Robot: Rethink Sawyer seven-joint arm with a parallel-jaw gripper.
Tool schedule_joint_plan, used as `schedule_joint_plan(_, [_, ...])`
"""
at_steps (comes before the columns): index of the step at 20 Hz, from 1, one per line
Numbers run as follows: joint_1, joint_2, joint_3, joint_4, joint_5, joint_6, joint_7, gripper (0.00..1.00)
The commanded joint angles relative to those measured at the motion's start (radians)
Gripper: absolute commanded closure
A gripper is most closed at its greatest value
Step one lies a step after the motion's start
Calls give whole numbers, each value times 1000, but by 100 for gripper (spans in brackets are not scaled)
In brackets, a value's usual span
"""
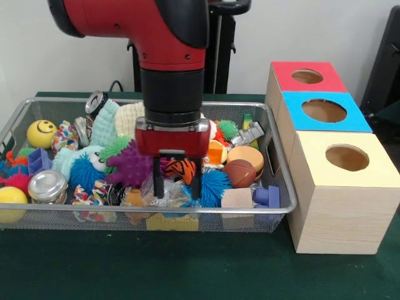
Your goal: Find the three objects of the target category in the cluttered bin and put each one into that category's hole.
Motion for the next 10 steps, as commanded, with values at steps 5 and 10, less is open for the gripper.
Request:
schedule_joint_plan(5, [170,-147,-149,7,52,326,202,0])
schedule_joint_plan(10, [201,-198,-207,-3,60,442,206,0])
